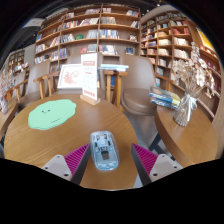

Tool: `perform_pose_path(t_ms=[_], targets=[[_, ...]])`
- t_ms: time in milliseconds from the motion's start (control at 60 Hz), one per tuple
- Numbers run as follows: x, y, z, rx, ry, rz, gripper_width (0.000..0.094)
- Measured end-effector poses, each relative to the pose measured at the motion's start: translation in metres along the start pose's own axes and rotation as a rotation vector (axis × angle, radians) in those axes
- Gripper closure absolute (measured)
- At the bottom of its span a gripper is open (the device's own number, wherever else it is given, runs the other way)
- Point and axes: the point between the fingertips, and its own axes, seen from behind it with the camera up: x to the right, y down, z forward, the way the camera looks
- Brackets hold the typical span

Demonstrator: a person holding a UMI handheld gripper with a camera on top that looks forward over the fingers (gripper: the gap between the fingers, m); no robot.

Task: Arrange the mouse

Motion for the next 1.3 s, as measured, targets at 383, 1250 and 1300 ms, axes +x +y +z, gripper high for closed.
perform_pose_path(t_ms=[383, 1250, 1300], targets=[[-0.003, -0.006, 0.015, -0.051, -0.007, 0.053, 0.0134], [-0.151, -0.172, -0.006, 0.052, -0.087, 0.016, 0.0560], [-0.180, -0.174, 0.009, 0.035, -0.099, 0.009, 0.0561]])
